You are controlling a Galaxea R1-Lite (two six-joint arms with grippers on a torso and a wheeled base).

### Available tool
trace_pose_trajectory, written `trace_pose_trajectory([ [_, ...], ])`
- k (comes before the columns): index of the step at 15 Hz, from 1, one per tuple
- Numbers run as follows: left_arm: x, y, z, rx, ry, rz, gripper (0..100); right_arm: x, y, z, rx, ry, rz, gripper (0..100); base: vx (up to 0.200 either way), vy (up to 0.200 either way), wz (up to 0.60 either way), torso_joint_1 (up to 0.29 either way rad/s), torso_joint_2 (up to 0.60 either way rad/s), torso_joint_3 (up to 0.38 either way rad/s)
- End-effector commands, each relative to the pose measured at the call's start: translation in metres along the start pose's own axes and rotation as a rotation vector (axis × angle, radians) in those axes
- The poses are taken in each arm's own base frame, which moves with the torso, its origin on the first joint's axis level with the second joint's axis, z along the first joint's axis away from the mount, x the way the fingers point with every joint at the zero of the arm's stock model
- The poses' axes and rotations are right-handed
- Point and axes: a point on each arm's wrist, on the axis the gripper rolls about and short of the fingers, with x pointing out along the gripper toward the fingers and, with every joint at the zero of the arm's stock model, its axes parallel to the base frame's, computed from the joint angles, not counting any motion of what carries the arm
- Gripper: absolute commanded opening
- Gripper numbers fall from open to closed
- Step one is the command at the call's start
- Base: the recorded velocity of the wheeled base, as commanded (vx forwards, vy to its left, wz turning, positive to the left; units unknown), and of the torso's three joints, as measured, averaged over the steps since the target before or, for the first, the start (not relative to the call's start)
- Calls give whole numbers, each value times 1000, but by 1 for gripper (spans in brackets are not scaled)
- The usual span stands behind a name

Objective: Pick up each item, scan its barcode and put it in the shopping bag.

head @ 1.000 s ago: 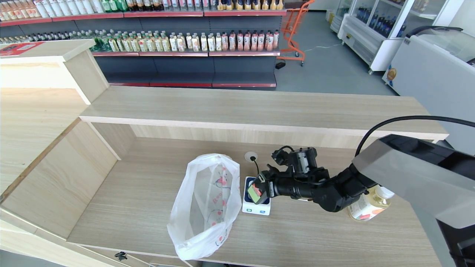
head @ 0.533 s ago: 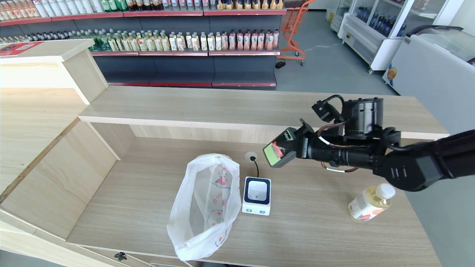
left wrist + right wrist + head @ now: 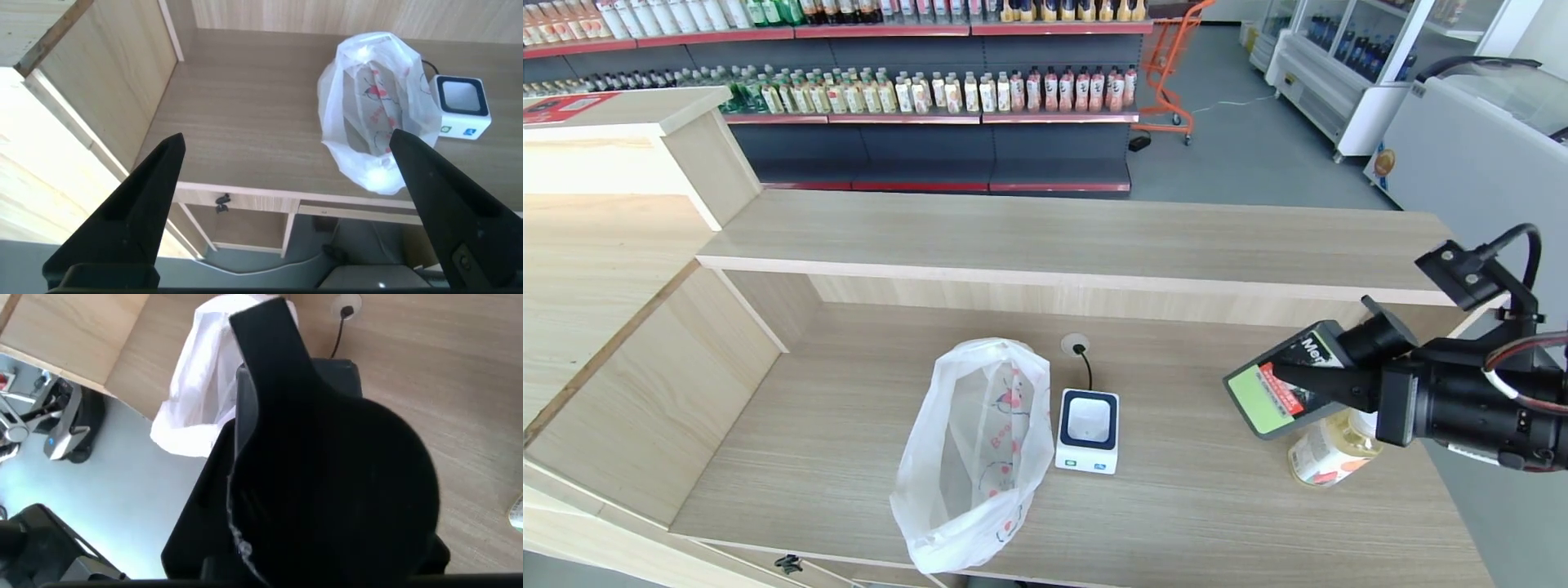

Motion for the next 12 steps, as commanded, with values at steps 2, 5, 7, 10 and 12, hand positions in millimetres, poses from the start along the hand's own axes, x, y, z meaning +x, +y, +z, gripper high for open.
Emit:
trace_pose_trajectory([
  [2,0,0,0,-6,0,2,100,-21,4,2,21,-27,-13,0,0,200,0,2,-2,0],
  [5,0,0,0,-6,0,2,100,-22,4,1,89,7,-21,0,0,200,0,12,10,2],
  [7,0,0,0,-6,1,0,100,-17,2,-3,98,33,-25,0,0,200,0,-2,2,9],
  [10,0,0,0,-6,1,0,100,26,-15,-20,148,189,-41,0,0,0,0,0,0,0],
  [12,0,0,0,-6,1,0,100,86,-31,-25,109,292,-34,0,0,0,0,0,0,0],
])
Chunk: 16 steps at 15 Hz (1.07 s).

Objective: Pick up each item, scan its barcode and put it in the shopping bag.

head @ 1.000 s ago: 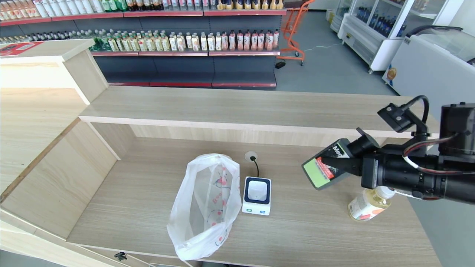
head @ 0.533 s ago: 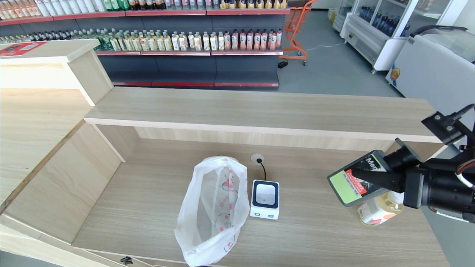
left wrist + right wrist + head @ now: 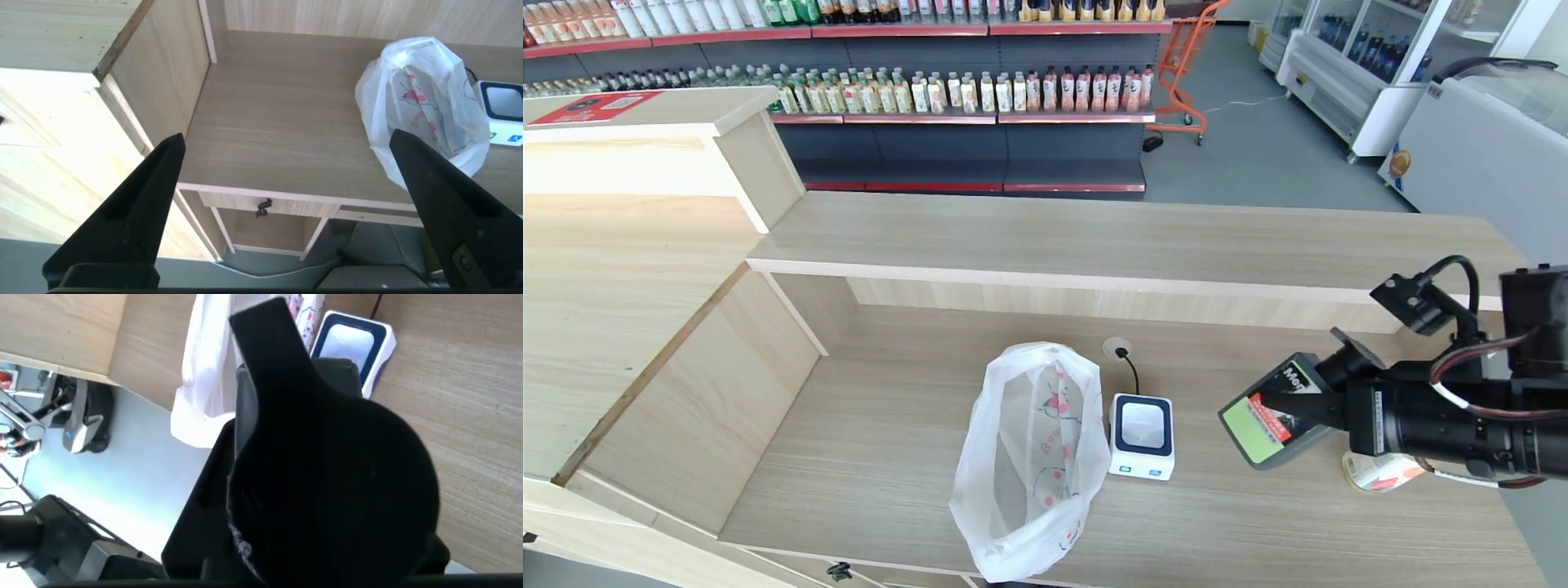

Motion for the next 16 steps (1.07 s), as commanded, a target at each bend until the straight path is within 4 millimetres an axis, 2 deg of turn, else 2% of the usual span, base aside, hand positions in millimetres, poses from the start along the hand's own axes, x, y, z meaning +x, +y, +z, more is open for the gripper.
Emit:
trace_pose_trajectory([
  [1,0,0,0,0,2,2,100,82,-18,1,-54,156,2,0,0,0,0,0,0,0],
  [3,0,0,0,0,2,0,100,102,-8,-3,-107,183,45,0,0,0,0,0,0,0],
  [4,0,0,0,0,2,0,100,118,7,-10,-155,187,97,0,0,0,0,0,0,0],
  [5,0,0,0,0,2,0,100,135,14,-15,-192,173,127,0,0,0,0,0,0,0],
  [7,0,0,0,0,2,0,100,169,9,-30,-339,150,116,0,0,0,0,0,0,0],
  [9,0,0,0,0,2,0,100,194,1,-46,-492,190,132,0,0,0,0,0,0,0],
  [13,0,0,0,0,2,0,100,253,32,-55,-602,59,223,0,0,0,0,0,0,0],
  [16,0,0,0,0,2,2,100,278,39,-62,-746,33,255,0,0,0,0,0,0,0],
])
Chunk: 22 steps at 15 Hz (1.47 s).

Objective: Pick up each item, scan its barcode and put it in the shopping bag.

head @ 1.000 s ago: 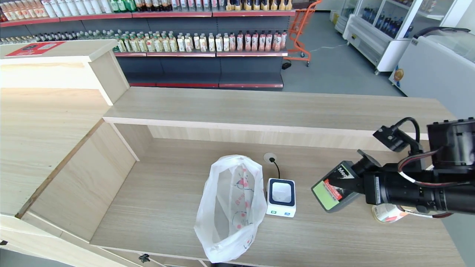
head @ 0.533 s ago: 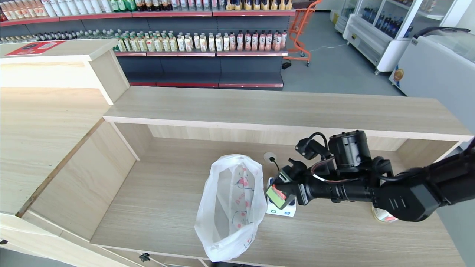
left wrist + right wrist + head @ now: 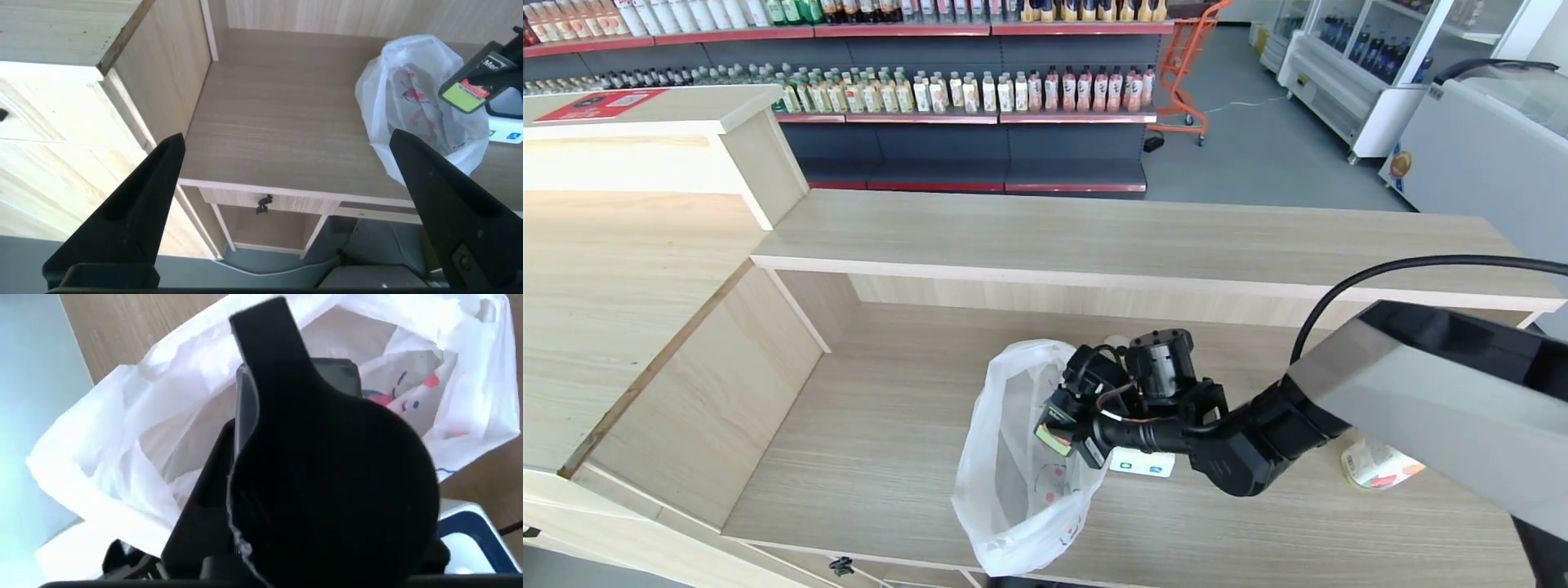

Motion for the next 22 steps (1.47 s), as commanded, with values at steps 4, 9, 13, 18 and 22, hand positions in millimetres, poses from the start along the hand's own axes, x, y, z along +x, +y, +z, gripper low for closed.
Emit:
trace_pose_trajectory([
  [4,0,0,0,0,1,0,100,39,18,-33,-74,19,44,0,0,0,0,0,0,0],
  [9,0,0,0,0,1,0,100,54,26,-47,-130,-27,35,0,0,0,0,0,0,0],
  [13,0,0,0,0,1,0,100,58,26,-56,-148,-13,35,100,0,0,0,0,0,0],
  [18,0,0,0,0,1,0,100,10,-2,15,217,-136,-23,100,0,0,0,0,0,0],
  [22,0,0,0,0,1,0,100,-129,-23,66,669,-107,-93,100,0,0,0,0,0,0],
])
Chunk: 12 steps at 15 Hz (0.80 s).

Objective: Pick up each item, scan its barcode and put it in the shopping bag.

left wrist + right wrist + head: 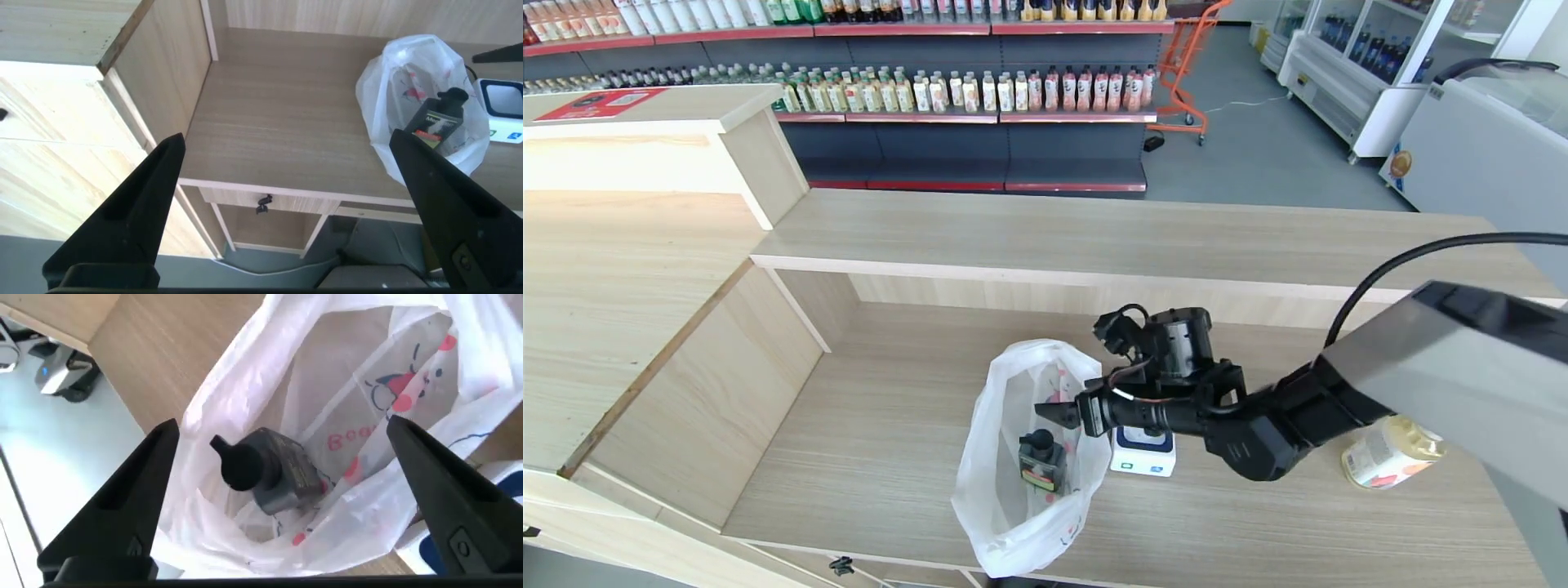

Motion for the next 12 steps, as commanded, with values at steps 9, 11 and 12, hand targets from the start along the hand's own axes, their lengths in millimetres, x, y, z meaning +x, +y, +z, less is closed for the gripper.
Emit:
trace_pose_trajectory([
  [9,0,0,0,-2,1,0,100,-291,33,14,64,-40,-520,100,0,0,0,0,0,0],
  [11,0,0,0,-11,1,2,100,-296,31,10,75,-42,-555,100,0,0,0,0,0,0],
  [12,0,0,0,-15,1,2,100,-297,29,10,83,-44,-570,100,0,0,0,0,0,0],
])
